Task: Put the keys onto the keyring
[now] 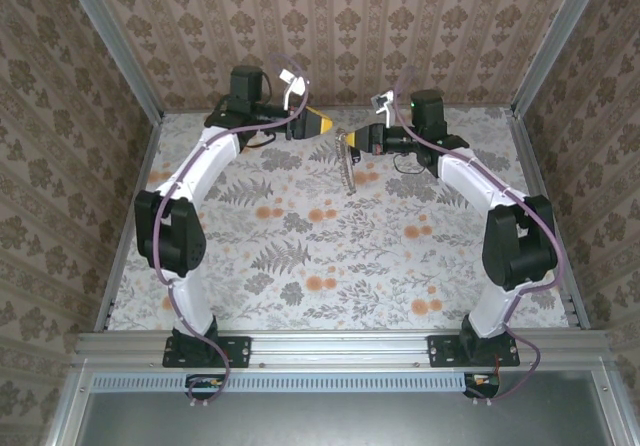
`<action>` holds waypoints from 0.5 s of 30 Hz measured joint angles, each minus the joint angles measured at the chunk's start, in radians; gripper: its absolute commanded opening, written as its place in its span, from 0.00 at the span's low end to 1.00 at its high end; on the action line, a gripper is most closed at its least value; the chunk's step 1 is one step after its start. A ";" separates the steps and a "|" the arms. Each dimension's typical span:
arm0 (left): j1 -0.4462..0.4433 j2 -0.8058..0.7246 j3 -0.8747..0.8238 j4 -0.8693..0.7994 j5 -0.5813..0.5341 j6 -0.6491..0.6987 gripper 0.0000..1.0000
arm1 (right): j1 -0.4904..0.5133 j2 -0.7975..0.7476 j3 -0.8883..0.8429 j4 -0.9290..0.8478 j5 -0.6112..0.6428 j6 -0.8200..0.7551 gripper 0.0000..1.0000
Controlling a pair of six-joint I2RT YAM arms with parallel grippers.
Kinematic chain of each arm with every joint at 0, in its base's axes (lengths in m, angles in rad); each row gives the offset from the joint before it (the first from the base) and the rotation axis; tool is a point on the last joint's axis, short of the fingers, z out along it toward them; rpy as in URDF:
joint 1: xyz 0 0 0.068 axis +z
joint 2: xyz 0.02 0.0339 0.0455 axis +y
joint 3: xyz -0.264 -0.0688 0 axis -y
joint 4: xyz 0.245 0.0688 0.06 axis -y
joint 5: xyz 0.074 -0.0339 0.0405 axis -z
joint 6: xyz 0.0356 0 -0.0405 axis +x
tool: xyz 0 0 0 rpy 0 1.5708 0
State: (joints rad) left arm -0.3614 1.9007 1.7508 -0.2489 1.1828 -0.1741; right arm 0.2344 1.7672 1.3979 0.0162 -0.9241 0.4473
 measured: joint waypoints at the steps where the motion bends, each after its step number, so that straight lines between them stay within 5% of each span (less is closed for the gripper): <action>1: 0.000 0.007 0.009 -0.010 0.000 0.004 0.34 | 0.000 0.004 0.004 -0.002 0.000 -0.001 0.00; 15: -0.034 0.078 0.079 -0.134 0.007 0.068 0.33 | 0.013 0.027 0.017 -0.043 0.000 -0.026 0.00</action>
State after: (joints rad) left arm -0.3950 1.9789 1.8297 -0.3824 1.1896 -0.1062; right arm 0.2470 1.7939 1.4147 -0.0269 -0.9237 0.4213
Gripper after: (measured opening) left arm 0.328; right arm 0.072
